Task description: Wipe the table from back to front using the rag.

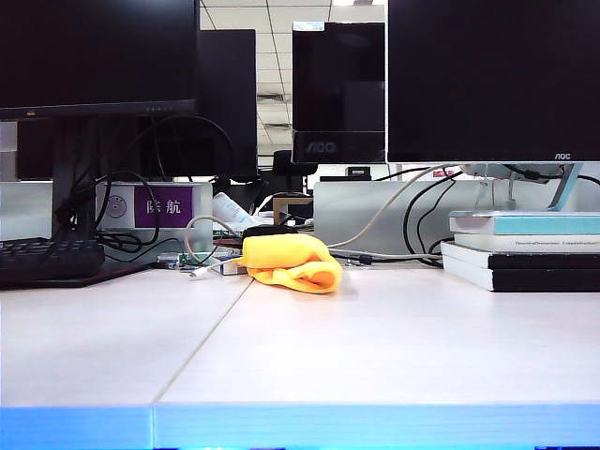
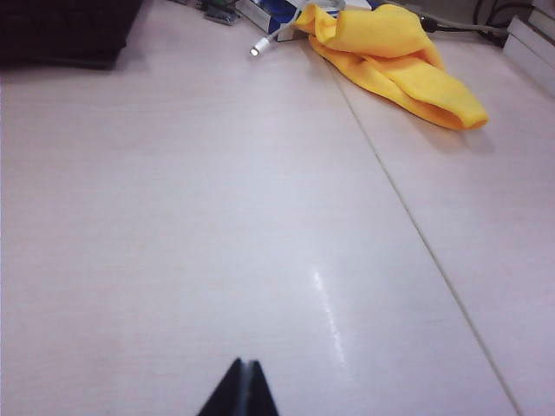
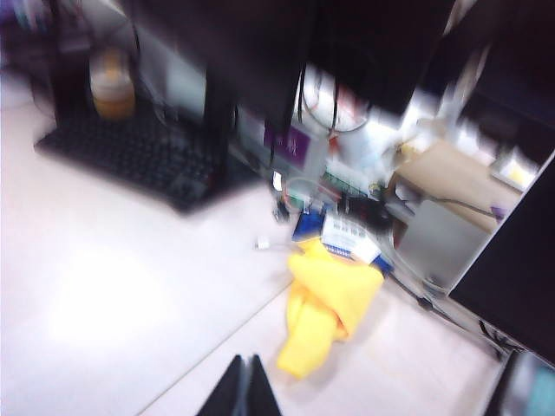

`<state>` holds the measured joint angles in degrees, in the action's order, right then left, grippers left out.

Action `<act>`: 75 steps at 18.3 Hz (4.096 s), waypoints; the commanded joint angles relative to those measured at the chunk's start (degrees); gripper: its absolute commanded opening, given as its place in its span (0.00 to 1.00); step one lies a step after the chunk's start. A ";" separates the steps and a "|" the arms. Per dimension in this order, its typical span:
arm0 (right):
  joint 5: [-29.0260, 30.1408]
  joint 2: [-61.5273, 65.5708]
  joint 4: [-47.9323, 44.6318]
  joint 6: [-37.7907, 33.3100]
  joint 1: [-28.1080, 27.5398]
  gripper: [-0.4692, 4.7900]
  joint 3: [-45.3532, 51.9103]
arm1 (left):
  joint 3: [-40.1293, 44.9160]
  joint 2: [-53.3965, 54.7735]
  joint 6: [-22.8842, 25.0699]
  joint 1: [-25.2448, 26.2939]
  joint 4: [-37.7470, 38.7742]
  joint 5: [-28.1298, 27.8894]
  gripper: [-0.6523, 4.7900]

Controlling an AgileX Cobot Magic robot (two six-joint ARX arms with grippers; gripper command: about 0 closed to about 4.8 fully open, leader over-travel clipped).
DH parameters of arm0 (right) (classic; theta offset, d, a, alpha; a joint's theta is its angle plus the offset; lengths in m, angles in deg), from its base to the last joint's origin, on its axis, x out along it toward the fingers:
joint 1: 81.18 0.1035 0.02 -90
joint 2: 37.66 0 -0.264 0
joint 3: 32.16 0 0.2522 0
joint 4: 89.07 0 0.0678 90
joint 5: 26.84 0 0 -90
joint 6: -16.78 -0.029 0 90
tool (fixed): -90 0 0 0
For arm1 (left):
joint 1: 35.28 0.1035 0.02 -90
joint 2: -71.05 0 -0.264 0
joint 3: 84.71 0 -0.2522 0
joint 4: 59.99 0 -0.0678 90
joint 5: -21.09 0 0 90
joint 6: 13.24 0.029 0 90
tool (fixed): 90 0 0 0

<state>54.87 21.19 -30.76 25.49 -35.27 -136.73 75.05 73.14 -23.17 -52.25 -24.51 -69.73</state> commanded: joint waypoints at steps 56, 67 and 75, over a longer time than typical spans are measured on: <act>7.13 -58.75 -29.94 -9.38 -44.15 0.09 88.98 | -0.17 -0.50 2.67 0.13 -0.35 -1.70 0.11; 7.13 -58.75 -29.94 -9.38 -44.19 0.09 88.98 | 2.97 -1.99 17.25 18.78 -4.09 0.20 0.11; 6.95 -58.75 -29.97 -9.38 -44.24 0.09 88.98 | 4.90 -2.01 16.96 18.73 -7.82 1.03 0.11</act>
<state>62.01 -37.50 -61.27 16.26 -79.42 -47.77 79.53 71.28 -6.35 -33.48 -32.78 -69.03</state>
